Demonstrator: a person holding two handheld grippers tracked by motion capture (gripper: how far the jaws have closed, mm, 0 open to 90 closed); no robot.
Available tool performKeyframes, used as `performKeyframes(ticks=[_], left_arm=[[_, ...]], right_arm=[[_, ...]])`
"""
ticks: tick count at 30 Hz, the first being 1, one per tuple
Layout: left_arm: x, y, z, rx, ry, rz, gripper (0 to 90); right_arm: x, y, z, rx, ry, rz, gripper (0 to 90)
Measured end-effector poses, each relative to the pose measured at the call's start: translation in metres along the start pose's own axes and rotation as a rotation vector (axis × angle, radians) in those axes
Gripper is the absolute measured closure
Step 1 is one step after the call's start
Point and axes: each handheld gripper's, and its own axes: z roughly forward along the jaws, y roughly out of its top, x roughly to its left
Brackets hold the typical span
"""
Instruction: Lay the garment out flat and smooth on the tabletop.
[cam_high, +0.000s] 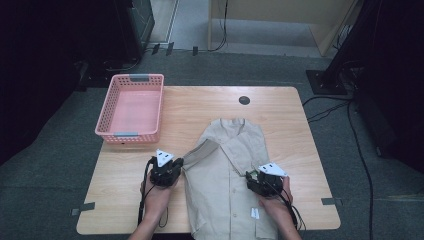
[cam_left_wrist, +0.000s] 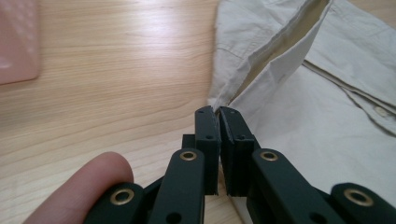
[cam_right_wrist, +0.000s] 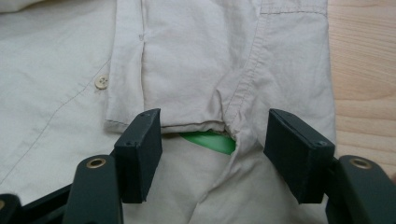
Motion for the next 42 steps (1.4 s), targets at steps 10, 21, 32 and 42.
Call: performKeyframes(ticks=[10, 21, 32, 42], left_arm=[[0.03, -0.016, -0.009, 0.014, 0.034, -0.062, 87.1], [0.054, -0.027, -0.018, 0.025, 0.03, -0.128, 85.2], [0.06, -0.025, -0.028, -0.079, 0.087, -0.172, 63.3], [0.036, -0.022, 0.004, -0.017, 0.067, -0.038, 56.6]], right_arm=[[-0.009, -0.004, -0.004, 0.004, 0.007, -0.003, 34.4], [-0.015, -0.006, -0.007, 0.005, 0.006, -0.005, 33.6], [-0.02, -0.009, -0.011, 0.004, 0.0, 0.002, 33.6], [-0.02, -0.009, -0.011, 0.005, 0.001, 0.001, 33.2]])
